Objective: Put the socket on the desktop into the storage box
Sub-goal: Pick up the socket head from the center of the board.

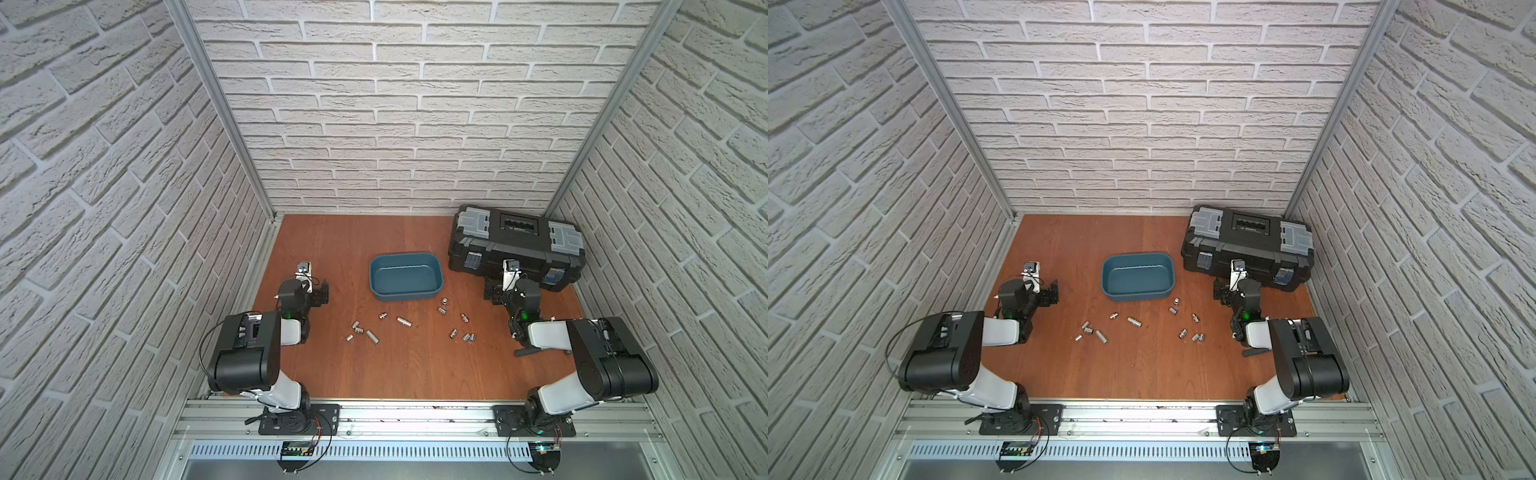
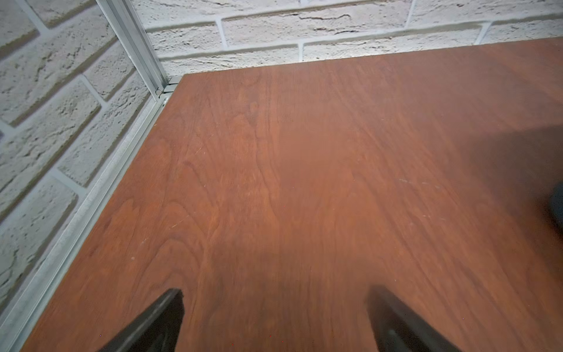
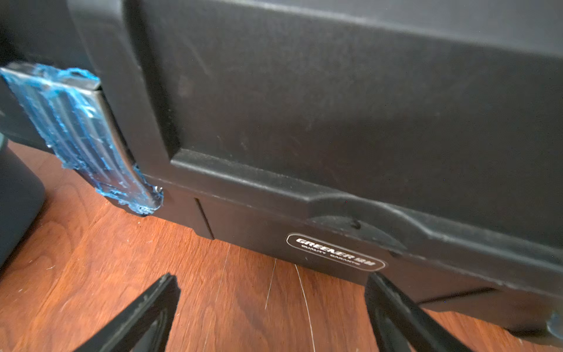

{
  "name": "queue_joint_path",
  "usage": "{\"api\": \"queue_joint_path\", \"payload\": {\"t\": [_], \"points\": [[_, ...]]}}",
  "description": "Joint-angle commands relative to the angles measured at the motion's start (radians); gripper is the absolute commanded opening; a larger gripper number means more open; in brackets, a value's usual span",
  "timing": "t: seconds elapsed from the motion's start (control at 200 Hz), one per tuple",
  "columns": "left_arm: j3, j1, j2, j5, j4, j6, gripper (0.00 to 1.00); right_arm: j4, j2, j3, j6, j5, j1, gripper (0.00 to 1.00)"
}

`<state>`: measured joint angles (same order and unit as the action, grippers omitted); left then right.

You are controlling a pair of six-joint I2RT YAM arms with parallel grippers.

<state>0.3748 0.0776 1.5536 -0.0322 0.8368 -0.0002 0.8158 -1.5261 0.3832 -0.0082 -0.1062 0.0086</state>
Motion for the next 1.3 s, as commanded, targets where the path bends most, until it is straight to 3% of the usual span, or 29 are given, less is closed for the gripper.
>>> {"api": "queue_joint_path", "payload": {"t": [0.0, 0.915, 1.065, 1.2, 1.295], "points": [[0.021, 0.007, -0.004, -0.014, 0.021, 0.005, 0.98, 0.006, 0.007, 0.021, -0.005, 0.011, -0.006, 0.99], [0.034, 0.018, -0.014, -0.025, -0.015, -0.004, 0.98, 0.008, 0.017, 0.021, -0.006, 0.017, -0.006, 0.99], [0.166, 0.008, -0.095, -0.002, -0.304, -0.002, 0.98, -0.377, 0.103, 0.192, -0.012, 0.083, -0.005, 0.99], [0.182, -0.01, -0.183, 0.048, -0.383, -0.01, 0.98, -0.481, 0.194, 0.211, 0.04, 0.103, -0.004, 0.99], [0.223, -0.01, -0.244, 0.064, -0.472, -0.115, 0.98, -0.527, 0.288, 0.213, 0.086, 0.129, -0.004, 0.99]]}}
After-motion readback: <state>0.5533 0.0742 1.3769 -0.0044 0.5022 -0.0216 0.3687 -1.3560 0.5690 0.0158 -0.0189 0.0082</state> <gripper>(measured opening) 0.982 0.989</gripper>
